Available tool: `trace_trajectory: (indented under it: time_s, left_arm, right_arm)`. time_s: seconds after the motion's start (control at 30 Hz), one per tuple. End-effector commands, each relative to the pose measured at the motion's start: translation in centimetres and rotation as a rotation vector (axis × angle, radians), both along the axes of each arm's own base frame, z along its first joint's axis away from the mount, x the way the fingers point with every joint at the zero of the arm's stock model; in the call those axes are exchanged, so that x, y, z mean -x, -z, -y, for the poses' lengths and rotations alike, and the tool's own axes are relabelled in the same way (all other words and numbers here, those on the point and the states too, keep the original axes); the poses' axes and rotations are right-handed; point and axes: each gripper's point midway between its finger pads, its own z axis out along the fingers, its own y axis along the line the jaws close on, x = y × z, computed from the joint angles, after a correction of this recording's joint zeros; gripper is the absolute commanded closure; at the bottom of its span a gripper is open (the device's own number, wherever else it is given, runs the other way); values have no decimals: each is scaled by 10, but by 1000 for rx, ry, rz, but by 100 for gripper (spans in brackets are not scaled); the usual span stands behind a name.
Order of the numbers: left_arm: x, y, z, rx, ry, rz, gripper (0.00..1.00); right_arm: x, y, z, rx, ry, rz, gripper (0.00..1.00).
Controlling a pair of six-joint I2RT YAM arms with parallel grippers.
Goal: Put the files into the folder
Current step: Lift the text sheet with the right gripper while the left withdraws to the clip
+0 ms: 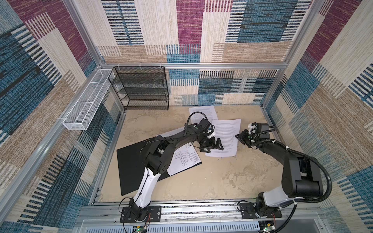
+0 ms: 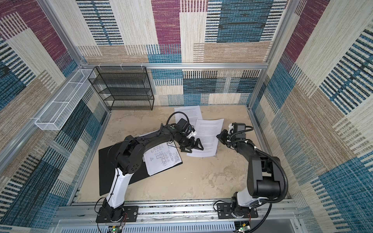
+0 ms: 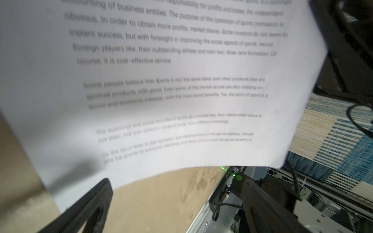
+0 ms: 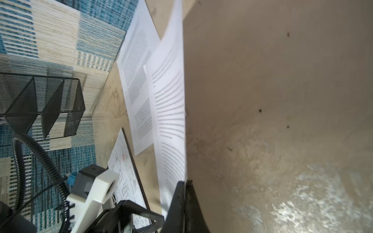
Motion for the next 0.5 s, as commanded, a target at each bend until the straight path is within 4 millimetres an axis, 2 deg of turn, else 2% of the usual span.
trace_trajectory:
  time_s: [0.0, 0.07, 0.1, 0.17, 0.27, 0.33, 0.4, 0.47]
  left_arm:
    - [9, -78, -4, 140, 21, 16, 1]
    - [6, -107, -16, 187, -13, 40, 1]
    - [2, -117, -28, 190, -47, 48, 1]
    - [-9, -120, -65, 133, -161, 55, 1]
    - [-21, -94, -153, -101, -364, 72, 1]
    - [-19, -81, -212, -209, -478, 76, 1]
    - [-14, -69, -258, -263, -571, 45, 1]
    - [-8, -60, -294, -280, -651, 19, 1]
  right_arm:
    - [-8, -32, -2, 58, -35, 80, 100]
    - [-12, -57, -10, 79, -65, 132, 100]
    - [-14, -70, -17, 83, -93, 157, 100]
    - [-16, -94, -39, 95, -156, 199, 100]
    - [-15, -127, -84, 94, -268, 261, 100]
    - [-12, -146, -119, 70, -343, 296, 100]
    - [-9, -160, -153, 39, -412, 318, 100]
    - [-3, -175, -189, 4, -488, 343, 100]
